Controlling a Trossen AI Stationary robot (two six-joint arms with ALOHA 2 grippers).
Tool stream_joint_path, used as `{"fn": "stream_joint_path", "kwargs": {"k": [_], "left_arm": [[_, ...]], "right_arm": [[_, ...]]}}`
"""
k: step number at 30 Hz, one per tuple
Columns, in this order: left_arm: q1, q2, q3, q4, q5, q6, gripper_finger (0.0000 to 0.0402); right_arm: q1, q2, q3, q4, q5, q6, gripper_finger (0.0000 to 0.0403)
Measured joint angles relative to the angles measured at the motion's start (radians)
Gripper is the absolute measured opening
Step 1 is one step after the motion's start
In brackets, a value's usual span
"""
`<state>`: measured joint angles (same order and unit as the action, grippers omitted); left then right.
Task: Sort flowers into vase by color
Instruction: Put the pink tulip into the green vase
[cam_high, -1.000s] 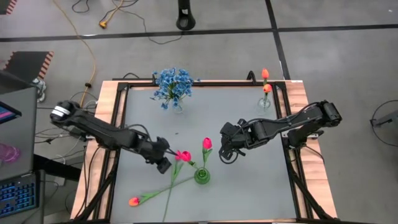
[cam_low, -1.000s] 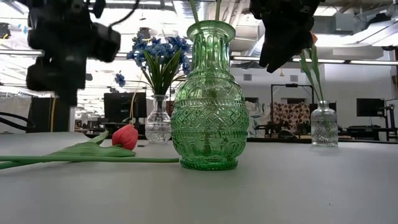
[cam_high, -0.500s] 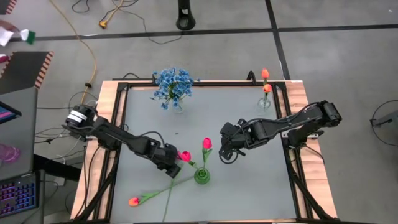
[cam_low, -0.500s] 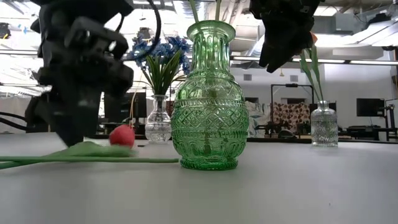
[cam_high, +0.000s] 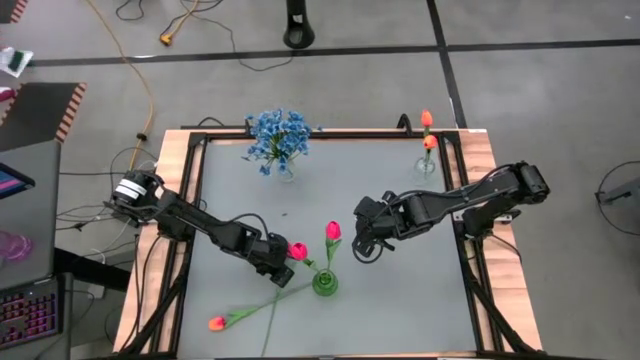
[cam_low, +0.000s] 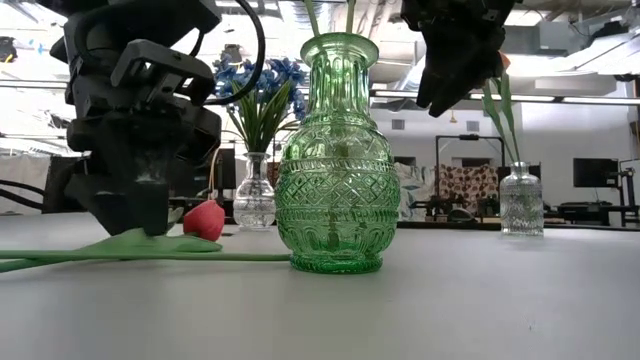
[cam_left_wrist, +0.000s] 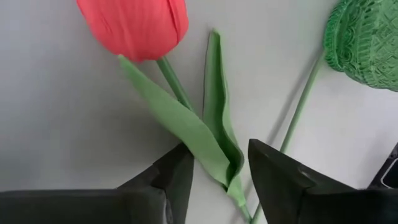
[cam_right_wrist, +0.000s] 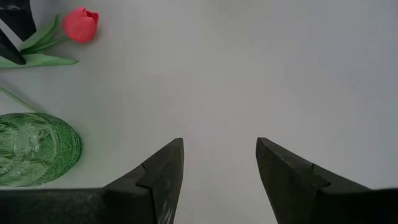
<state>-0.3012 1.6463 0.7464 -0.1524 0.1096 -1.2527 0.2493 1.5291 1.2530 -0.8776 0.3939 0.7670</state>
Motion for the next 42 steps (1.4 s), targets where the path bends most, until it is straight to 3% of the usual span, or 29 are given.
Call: {"fn": "stream_joint_path", "kwargs": {"k": [14,19,24,42], "left_arm": [[0.001,0.003,-0.002,-0.004,-0.043,0.069,0.0008],[0.001,-0.009,-0.003,-0.003,-0.081,0.095,0.0004],[0.004,-0.074,-0.008,-0.024,-0.194,0.135,0.0001],[0.002,-0.515,-0.005,-0.121,-0.596,0.34,0.0]], "right_arm": [[0.0,0.0,0.0,0.0,0.0,0.0,0.0228],[0.0,0.0,0.0,-0.001,0.0,0.0,0.0228],[0.0,0.0,0.0,-0.001,0.0,0.0,0.0228],[0.0,0.0,0.0,-0.003,0.0,0.001,0.0228]]}}
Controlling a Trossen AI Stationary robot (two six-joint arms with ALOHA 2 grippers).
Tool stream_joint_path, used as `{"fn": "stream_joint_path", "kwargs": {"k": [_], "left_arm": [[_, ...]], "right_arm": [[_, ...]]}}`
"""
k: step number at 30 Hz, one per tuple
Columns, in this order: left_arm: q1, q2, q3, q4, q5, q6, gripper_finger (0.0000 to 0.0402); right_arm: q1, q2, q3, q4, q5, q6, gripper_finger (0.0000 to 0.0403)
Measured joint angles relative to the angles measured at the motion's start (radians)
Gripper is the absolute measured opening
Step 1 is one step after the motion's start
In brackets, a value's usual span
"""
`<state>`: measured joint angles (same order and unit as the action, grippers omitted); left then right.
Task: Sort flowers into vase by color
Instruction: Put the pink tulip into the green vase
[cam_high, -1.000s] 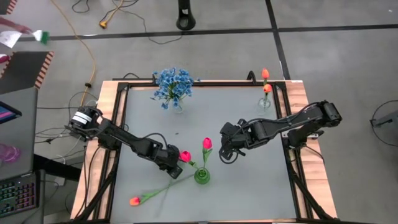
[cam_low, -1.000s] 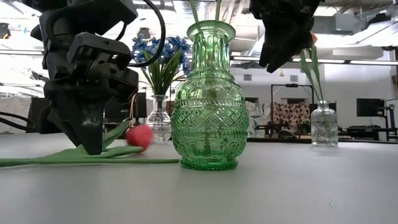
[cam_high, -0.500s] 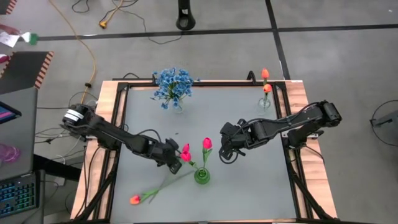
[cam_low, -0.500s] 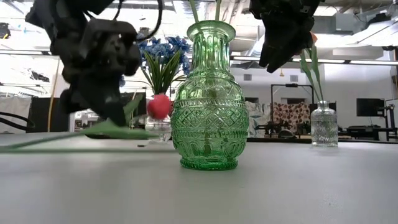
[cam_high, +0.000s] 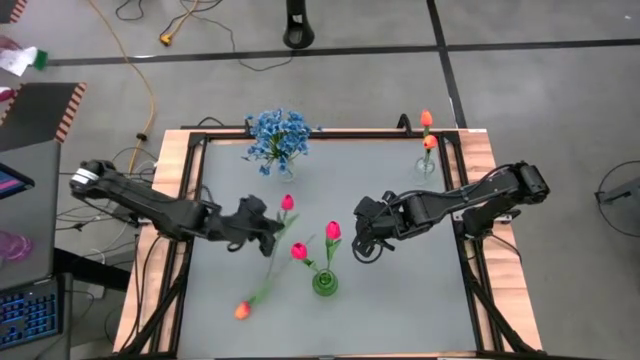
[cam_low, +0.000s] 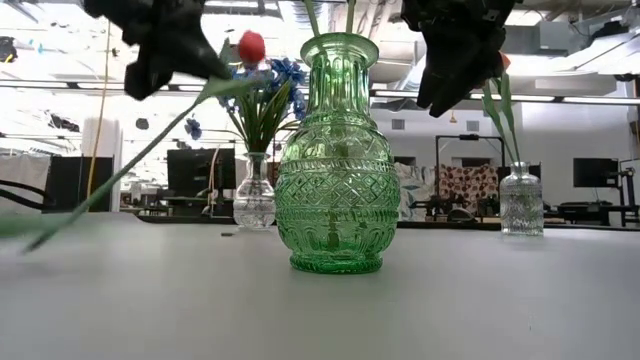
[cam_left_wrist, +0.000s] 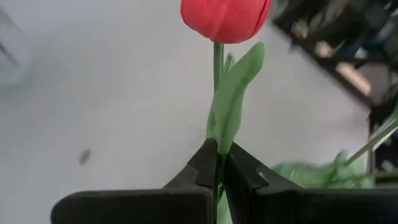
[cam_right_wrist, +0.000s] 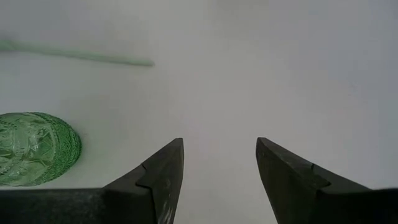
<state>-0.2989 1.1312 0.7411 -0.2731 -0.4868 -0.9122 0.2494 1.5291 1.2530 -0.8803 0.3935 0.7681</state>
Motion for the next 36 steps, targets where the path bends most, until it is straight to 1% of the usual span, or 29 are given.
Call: {"fn": "stream_joint_path", "kwargs": {"k": [3,6,9,13,15,17,24,26,30,34,36], "left_arm": [[-0.002,-0.071,0.001,0.003,-0.053,0.06,0.0],[-0.005,-0.129,0.001,0.033,-0.084,0.13,0.0],[-0.01,-0.169,0.001,0.128,-0.092,0.233,0.0],[-0.01,-0.211,0.001,0.27,-0.065,0.383,0.0],[-0.01,-0.231,0.001,0.334,-0.032,0.442,0.0],[-0.01,-0.251,0.001,0.377,0.012,0.469,0.0],[-0.011,-0.292,0.001,0.458,0.199,0.482,0.0],[-0.018,-0.283,0.002,0.493,0.265,0.493,0.0],[-0.051,-0.237,0.002,0.61,0.368,0.563,0.0],[-0.091,-0.181,0.002,0.743,0.425,0.644,0.0],[-0.11,-0.152,0.002,0.791,0.445,0.709,0.0]], "right_arm": [[0.0,0.0,0.0,0.0,0.0,0.0,0.0228],[0.0,0.0,0.0,0.0,0.0,0.0,0.0228],[0.0,0.0,0.0,0.0,0.0,0.0,0.0228],[0.0,0.0,0.0,0.0,0.0,0.0,0.0228],[0.0,0.0,0.0,0.0,0.0,0.0,0.0228],[0.0,0.0,0.0,0.0,0.0,0.0,0.0228],[0.0,0.0,0.0,0.001,0.0,0.0,0.0228],[0.0,0.0,0.0,0.001,0.0,0.0,0.0228],[0.0,0.0,0.0,0.002,0.0,0.0,0.0228],[0.0,0.0,0.0,0.002,0.0,0.0,0.0228],[0.0,0.0,0.0,0.002,0.0,0.0,0.0228]]}}
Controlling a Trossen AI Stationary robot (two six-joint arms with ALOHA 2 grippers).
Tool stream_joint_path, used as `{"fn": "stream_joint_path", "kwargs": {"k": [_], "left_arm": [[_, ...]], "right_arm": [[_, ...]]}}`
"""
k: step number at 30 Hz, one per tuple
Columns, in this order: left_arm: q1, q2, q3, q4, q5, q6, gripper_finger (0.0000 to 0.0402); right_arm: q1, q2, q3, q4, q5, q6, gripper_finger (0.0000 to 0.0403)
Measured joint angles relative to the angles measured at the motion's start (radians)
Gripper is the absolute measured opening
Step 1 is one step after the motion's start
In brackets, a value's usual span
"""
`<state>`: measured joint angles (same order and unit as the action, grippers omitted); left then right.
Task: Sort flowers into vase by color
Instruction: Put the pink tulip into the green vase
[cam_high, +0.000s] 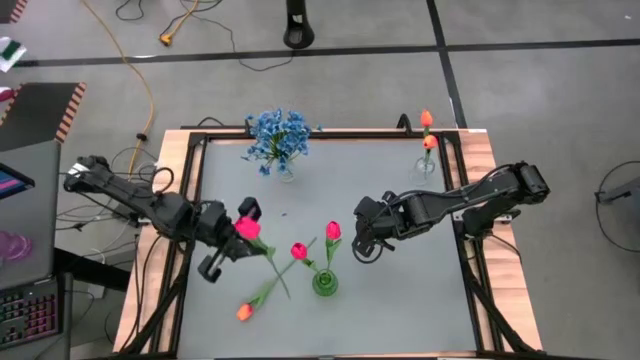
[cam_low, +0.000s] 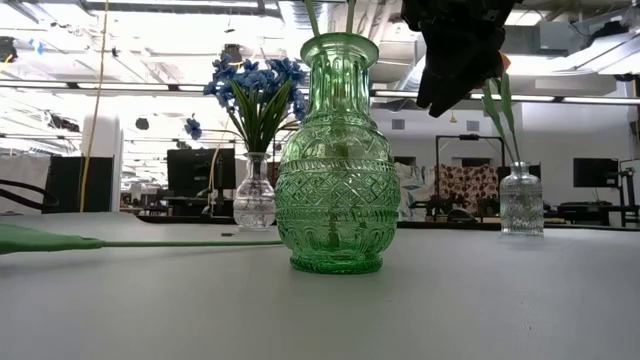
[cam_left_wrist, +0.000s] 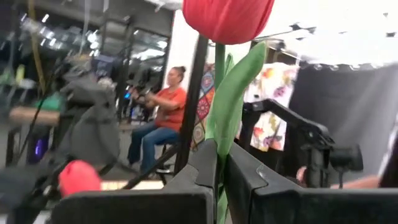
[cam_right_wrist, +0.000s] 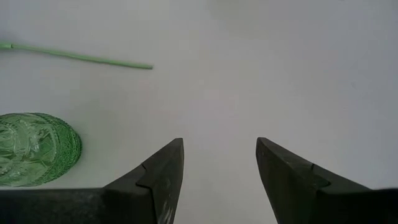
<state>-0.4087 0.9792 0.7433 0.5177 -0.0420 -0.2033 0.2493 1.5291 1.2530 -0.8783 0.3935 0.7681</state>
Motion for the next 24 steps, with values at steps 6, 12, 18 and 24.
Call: {"fn": "stream_joint_path", "kwargs": {"k": [6,12,18,24], "left_arm": [[-0.034,0.096,0.0,0.147,0.004,0.149,0.0],[-0.041,0.185,0.0,0.281,0.003,0.244,0.0],[-0.041,0.226,0.0,0.294,0.002,0.353,0.0],[-0.041,0.234,0.0,0.285,0.002,0.397,0.0]], "right_arm": [[0.0,0.0,0.0,0.0,0.0,0.0,0.0228],[0.0,0.0,0.0,0.0,0.0,0.0,0.0228],[0.0,0.0,0.0,0.0,0.0,0.0,0.0228],[0.0,0.0,0.0,0.0,0.0,0.0,0.0228]]}}
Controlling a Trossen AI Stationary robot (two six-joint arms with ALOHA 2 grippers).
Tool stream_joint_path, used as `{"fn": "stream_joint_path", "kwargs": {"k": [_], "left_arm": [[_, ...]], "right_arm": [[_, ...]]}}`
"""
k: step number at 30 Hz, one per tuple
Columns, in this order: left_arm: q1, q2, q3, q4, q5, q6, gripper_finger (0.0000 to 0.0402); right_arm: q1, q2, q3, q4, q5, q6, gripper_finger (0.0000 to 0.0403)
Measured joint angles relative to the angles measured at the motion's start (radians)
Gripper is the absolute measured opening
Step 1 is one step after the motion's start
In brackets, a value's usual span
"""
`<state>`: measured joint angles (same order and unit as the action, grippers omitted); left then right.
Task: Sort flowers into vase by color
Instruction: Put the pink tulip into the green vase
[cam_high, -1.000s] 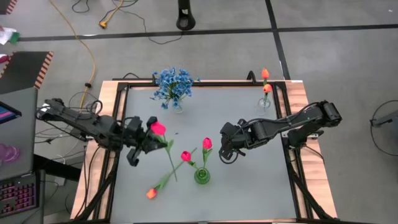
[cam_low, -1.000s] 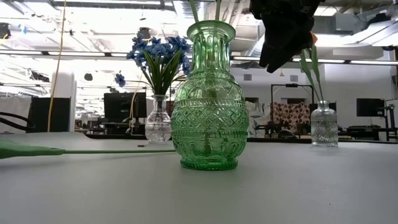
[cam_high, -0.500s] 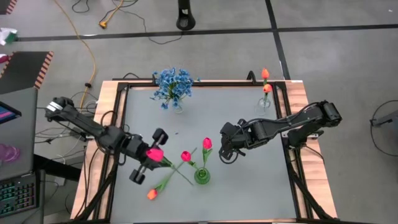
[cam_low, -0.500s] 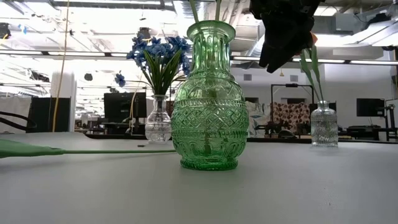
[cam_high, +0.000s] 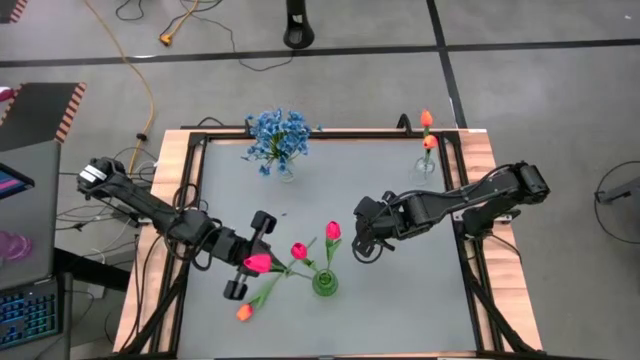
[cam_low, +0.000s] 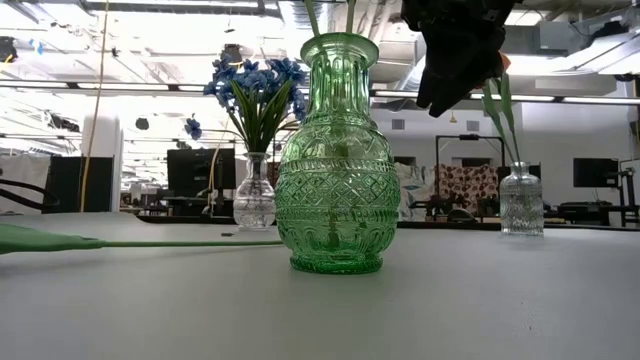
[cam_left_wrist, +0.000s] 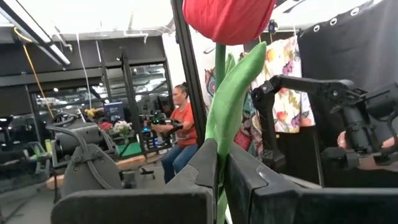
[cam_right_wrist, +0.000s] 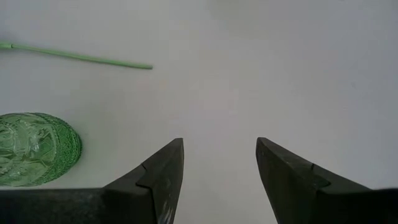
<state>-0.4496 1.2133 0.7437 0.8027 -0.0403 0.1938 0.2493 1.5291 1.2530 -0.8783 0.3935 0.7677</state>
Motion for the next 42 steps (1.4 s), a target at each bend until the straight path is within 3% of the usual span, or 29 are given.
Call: {"fn": "stream_joint_path", "kwargs": {"k": [15,26,42], "left_arm": [[-0.002,0.055,0.0,-0.032,-0.022,0.03,0.0],[0.0,0.132,0.0,-0.049,-0.22,-0.048,0.0],[0.0,0.131,0.0,-0.101,-0.211,-0.054,0.0012]], "right_arm": [[0.0,0.0,0.0,0.001,0.0,0.0,0.0228],[0.0,0.0,0.0,0.001,0.0,0.0,0.0228],[0.0,0.0,0.0,0.001,0.0,0.0,0.0228]]}}
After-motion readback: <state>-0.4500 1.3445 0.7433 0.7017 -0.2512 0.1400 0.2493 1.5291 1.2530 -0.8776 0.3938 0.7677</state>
